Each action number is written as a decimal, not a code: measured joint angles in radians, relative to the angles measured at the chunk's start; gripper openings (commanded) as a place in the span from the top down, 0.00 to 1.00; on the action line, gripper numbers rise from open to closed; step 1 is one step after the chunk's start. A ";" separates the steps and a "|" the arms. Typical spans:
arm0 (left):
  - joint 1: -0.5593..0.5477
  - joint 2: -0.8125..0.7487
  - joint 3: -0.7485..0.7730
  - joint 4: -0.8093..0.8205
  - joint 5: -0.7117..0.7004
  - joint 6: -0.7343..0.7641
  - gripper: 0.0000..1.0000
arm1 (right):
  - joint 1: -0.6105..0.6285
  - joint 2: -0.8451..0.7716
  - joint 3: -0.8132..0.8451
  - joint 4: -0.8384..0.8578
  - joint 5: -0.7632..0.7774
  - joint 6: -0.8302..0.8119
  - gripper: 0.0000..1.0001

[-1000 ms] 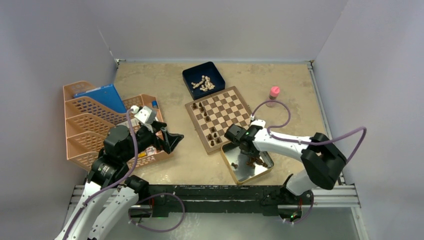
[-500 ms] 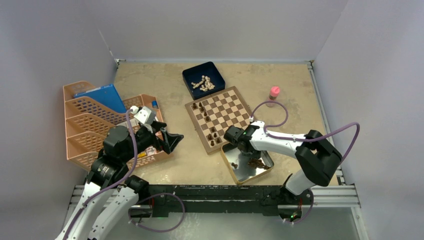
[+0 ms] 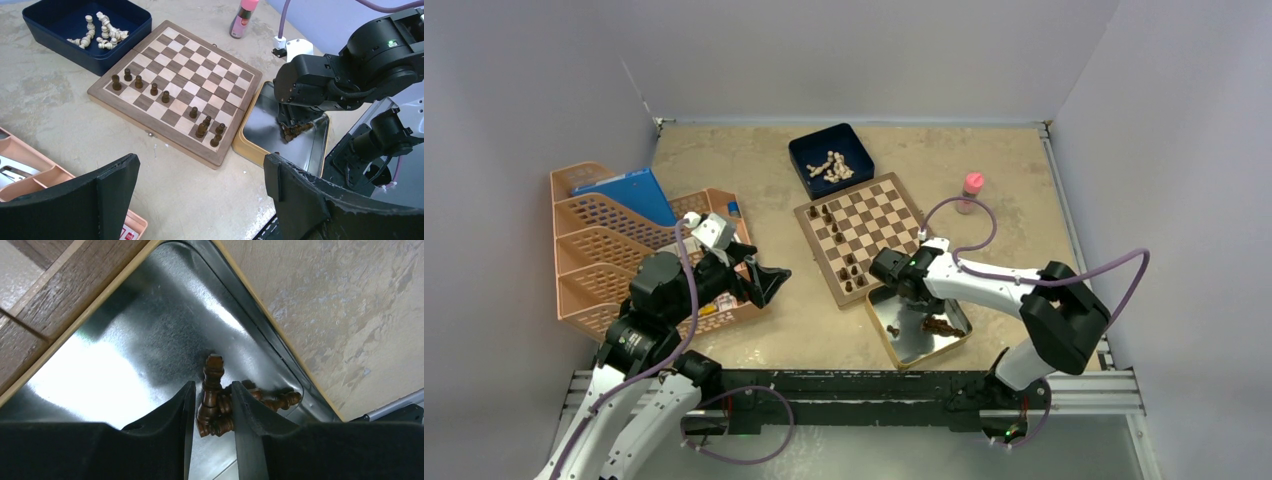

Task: Set up the chess pieces on the board
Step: Pick up the chess piece from the storage box.

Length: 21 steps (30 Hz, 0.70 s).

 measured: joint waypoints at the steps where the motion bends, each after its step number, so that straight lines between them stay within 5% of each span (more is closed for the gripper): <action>1: 0.000 0.000 0.000 0.000 0.000 0.000 0.05 | 0.003 -0.006 0.000 -0.003 -0.002 -0.002 0.64; 21: 0.000 -0.002 0.000 0.000 0.002 0.000 0.05 | -0.062 -0.091 -0.064 0.088 -0.060 0.016 0.59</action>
